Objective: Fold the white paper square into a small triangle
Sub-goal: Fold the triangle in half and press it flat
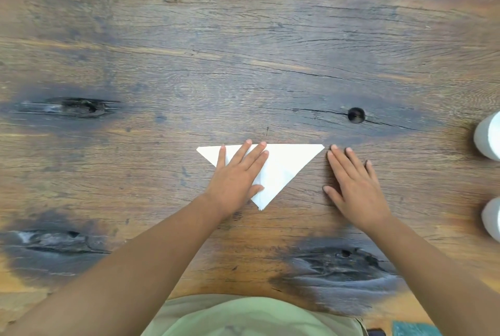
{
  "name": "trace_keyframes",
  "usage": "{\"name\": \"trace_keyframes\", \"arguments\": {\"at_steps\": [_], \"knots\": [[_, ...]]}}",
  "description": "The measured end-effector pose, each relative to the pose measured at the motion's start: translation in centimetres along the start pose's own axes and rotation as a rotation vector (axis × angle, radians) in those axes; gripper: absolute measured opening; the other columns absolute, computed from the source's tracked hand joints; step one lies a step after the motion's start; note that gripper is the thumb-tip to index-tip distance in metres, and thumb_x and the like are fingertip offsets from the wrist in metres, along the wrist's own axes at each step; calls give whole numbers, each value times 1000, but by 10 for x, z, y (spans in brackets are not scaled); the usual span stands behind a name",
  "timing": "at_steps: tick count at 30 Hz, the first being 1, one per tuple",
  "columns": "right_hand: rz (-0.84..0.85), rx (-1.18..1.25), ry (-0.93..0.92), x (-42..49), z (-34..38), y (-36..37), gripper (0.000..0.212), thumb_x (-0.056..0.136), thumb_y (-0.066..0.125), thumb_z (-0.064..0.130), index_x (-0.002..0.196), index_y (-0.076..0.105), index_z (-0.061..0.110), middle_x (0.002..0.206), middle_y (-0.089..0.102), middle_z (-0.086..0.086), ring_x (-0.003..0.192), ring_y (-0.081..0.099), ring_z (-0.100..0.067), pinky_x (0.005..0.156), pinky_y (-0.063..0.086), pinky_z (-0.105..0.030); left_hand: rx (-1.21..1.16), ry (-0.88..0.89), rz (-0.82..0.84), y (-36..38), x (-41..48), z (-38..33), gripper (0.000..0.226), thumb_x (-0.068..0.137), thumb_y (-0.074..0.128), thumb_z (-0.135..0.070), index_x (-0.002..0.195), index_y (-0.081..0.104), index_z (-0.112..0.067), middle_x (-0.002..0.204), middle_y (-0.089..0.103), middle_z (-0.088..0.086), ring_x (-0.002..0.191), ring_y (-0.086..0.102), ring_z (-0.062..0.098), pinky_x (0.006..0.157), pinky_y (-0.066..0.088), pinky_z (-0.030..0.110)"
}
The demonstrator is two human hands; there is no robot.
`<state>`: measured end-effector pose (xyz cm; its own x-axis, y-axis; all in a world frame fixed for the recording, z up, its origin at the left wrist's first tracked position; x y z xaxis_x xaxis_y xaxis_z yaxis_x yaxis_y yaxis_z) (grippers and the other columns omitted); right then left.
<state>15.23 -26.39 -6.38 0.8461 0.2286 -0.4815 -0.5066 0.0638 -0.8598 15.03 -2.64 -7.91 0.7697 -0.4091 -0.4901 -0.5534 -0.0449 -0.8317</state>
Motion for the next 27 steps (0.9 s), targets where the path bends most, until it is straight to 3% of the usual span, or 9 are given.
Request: {"name": "trace_keyframes", "arguments": {"at_steps": [8, 11, 19, 22, 27], "knots": [[-60, 31, 59, 4, 14, -11, 65, 97, 49, 35, 154, 24, 17, 164, 18, 2, 152, 12, -21, 121, 15, -55, -8, 5, -32, -1, -1, 0, 79, 98, 46, -51, 157, 1, -25, 166, -11, -11, 152, -12, 18, 119, 6, 63], [-127, 75, -18, 11, 46, -20, 63, 95, 52, 29, 152, 29, 12, 162, 25, -4, 151, 19, -25, 121, 15, -53, -10, 3, -82, -4, -7, 0, 81, 97, 47, -50, 158, 2, -22, 166, -9, -7, 153, -9, 18, 118, 10, 63], [1, 58, -326, 37, 146, -2, 80, 95, 55, 38, 157, 10, 14, 166, 4, 0, 153, 0, -21, 124, 5, -44, 3, -67, -64, 6, -17, 7, 81, 97, 38, -56, 157, -2, -18, 166, -10, -4, 152, -11, 17, 120, 6, 60], [19, 32, -350, 42, 152, 4, 83, 96, 53, 37, 157, 2, 16, 166, -2, 3, 153, -5, -18, 124, 1, -40, 1, -85, -55, 6, -13, 4, 79, 98, 35, -55, 157, -3, -18, 167, -7, -2, 152, -10, 18, 120, 4, 60], [20, 25, -362, 42, 148, 5, 81, 96, 54, 37, 157, 5, 16, 166, -1, 2, 153, -4, -16, 123, -6, -35, 33, -59, -54, 5, -17, 7, 80, 97, 36, -57, 157, 1, -18, 167, -6, 0, 153, -8, 20, 119, 6, 62]]}}
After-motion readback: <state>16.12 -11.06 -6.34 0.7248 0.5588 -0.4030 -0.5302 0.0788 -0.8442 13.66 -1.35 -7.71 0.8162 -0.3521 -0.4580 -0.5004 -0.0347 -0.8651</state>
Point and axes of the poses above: each hand's wrist, its own x-axis towards the middle knuckle, its own y-axis out of the palm, z = x × y, the point moved 9 cm from there along x, towards the middle knuckle
